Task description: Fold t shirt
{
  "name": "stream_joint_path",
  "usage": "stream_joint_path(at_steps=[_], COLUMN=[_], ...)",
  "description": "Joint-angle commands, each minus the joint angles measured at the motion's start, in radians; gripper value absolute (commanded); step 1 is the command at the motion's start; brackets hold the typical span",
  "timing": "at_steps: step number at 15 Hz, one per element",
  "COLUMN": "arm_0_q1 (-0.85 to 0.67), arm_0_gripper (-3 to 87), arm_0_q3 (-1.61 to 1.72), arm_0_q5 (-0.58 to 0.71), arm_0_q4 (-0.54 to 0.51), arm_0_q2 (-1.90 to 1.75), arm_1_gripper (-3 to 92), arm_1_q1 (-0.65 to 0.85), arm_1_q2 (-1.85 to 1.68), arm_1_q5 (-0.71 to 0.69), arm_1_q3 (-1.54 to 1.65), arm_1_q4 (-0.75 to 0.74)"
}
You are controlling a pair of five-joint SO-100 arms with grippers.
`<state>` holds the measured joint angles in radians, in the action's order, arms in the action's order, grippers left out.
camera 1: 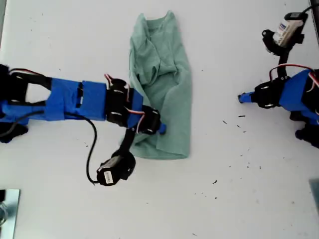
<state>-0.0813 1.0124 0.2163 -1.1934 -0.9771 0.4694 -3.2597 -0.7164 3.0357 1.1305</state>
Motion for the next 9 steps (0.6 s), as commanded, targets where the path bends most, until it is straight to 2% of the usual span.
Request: stream_joint_path(at_steps=[1,3,6,9], arm_0_q1=[0.015,0.006,-0.002,-0.035], arm_0_gripper=[25.2,27.1,12.6,11.4], arm_0_q3=[-0.124,-0.107,-0.055,0.216], arm_0_q5=[-0.002,-0.005,-0.014,0.048], arm_0_q4=[0.021,-0.150,-0.337,-0.370], arm_0_q2=[0.150,0.034,-0.400,-0.811], arm_1_gripper=[2.5,2.5,2.5,2.5], arm_1_q1=[-0.008,-0.011,-0.008,-0.006], arm_1_q2=[-0.015,-0.020,-0.020,-0.020], arm_1_q5=[0.002,0.005,0.006,0.006], arm_1_q3=[0.018,0.020,0.020,0.020], arm_1_q4=[0.005,0.008,0.008,0.008])
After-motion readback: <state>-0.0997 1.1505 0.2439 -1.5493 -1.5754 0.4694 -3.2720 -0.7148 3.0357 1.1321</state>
